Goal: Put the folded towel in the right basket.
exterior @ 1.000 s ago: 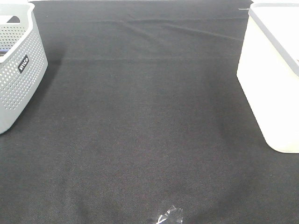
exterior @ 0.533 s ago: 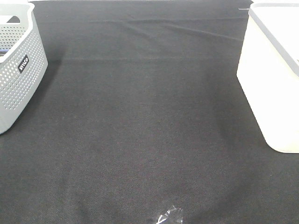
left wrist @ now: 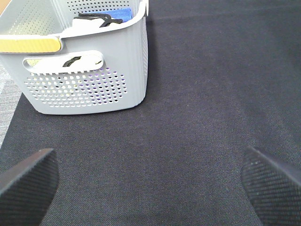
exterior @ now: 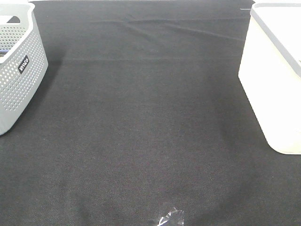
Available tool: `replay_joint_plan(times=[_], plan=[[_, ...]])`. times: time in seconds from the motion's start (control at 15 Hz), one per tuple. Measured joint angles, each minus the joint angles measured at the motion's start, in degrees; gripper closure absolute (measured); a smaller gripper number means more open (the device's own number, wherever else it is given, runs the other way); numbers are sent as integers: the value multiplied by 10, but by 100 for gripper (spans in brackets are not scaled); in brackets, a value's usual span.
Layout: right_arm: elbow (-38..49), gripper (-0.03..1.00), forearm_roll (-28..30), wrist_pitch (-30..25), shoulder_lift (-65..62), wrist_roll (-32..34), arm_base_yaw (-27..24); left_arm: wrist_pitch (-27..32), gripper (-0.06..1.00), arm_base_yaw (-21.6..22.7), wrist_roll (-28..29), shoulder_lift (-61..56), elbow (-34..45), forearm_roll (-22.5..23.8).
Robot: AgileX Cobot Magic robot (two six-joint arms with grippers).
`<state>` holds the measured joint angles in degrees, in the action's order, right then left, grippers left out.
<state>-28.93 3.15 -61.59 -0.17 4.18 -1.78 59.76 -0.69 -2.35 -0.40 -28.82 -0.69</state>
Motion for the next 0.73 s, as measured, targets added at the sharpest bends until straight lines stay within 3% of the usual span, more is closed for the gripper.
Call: replay_joint_plan(times=[0.73], plan=[[0, -1, 0, 1, 0, 0, 0, 0, -4, 0, 0, 0, 0, 0]])
